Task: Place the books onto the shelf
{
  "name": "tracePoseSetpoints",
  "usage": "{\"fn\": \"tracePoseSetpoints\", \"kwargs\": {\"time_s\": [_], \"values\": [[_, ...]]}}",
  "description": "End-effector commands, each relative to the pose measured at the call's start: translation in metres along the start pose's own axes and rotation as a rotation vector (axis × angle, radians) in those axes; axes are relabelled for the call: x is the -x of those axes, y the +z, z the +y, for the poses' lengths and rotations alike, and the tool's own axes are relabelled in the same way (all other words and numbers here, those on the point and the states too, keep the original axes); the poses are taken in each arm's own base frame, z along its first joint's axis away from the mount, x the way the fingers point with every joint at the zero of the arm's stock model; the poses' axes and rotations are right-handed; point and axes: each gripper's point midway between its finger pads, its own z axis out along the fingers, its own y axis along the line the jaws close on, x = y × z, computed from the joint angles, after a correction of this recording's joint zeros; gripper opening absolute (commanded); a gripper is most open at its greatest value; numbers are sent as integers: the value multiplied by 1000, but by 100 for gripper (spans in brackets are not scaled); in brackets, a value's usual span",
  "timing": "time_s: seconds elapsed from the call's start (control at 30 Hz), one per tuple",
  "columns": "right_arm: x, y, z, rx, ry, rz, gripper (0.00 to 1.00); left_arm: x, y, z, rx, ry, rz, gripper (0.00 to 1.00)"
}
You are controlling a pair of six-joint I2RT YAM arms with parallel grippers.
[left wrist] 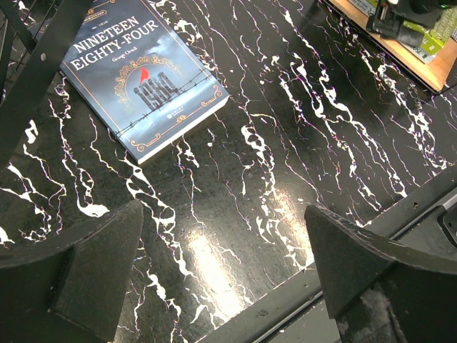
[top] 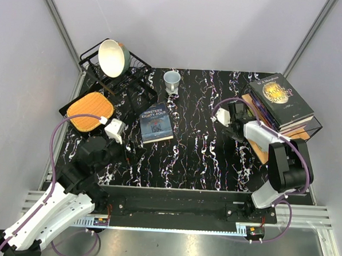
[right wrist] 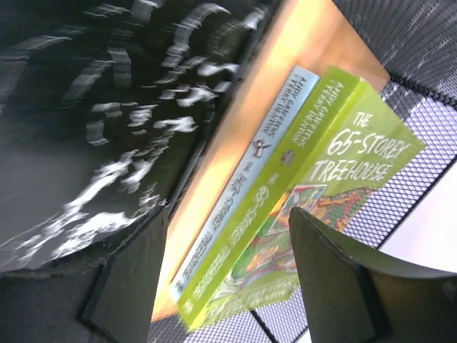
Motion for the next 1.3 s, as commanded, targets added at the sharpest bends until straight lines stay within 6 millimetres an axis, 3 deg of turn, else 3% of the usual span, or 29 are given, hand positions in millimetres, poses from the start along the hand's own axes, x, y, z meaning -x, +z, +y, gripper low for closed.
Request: {"fn": "tracePoseSetpoints", "kwargs": {"time_s": [0.0, 0.07, 0.1, 0.2, 0.33, 0.53, 0.83, 1.27], "values": [[47, -56, -25, -25, 102, -180, 74, 17, 1, -4, -13, 1, -68, 99], [56, -67, -17, 52, 158, -213, 74, 18, 0, -4, -13, -2, -72, 99], [65, -77, -27, 51, 185, -245, 72, 18, -1, -4, -11, -5, -71, 99], [79, -92, -30, 111, 230, -300, 65, 20, -2, -4, -9, -13, -78, 99], [77, -82, -23, 156, 250, -248, 44, 18, -2, -3, -3, -21, -70, 99], [53, -56, -8, 175, 241, -134, 31, 16, -2, -2, -1, -20, -68, 99], [-7, -12, 8, 169, 232, 80, 29, 15, -1, -3, -7, -18, -69, 99], [-55, 2, 22, 136, 214, 214, 29, 13, 1, -3, -8, -13, -57, 99]]}}
